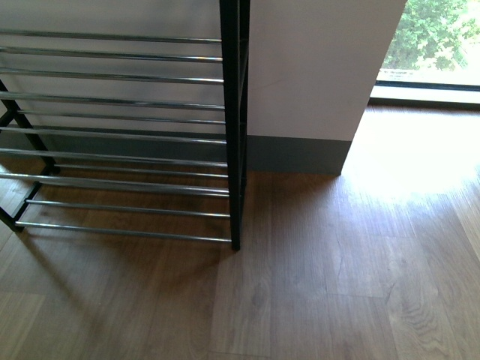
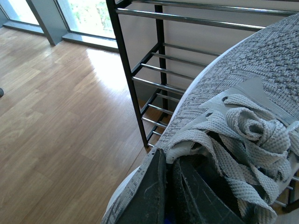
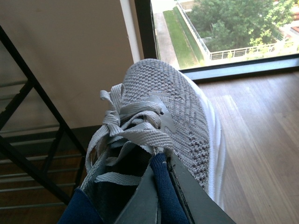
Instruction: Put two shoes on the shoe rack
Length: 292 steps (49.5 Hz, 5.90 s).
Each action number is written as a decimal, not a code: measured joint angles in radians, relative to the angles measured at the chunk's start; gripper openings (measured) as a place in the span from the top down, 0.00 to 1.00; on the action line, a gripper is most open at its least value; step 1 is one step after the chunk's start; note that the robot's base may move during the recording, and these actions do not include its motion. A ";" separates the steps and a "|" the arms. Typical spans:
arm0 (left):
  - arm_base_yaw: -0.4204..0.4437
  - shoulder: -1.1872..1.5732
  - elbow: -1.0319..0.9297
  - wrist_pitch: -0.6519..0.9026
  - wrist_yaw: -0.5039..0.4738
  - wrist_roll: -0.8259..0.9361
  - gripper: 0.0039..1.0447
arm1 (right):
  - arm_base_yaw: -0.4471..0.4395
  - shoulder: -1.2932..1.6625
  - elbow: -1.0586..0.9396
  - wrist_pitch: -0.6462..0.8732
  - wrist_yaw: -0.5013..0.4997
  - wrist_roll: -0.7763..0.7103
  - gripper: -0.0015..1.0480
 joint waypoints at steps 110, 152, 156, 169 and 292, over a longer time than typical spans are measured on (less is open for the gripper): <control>0.003 -0.001 -0.002 0.000 -0.018 0.000 0.98 | 0.002 -0.001 0.003 0.002 -0.021 0.000 0.99; 0.000 0.000 -0.002 0.000 -0.005 0.000 0.98 | 0.227 0.293 0.269 -0.045 0.058 -0.050 0.99; 0.000 0.000 -0.002 0.000 -0.004 0.000 0.98 | 0.280 0.373 0.335 -0.106 0.138 0.005 0.99; 0.000 0.000 -0.002 0.000 -0.004 0.000 0.98 | 0.434 0.557 0.503 -0.263 0.290 0.185 0.99; 0.000 0.000 -0.002 0.000 -0.004 0.000 0.98 | 0.542 1.219 0.782 0.039 0.390 0.179 0.99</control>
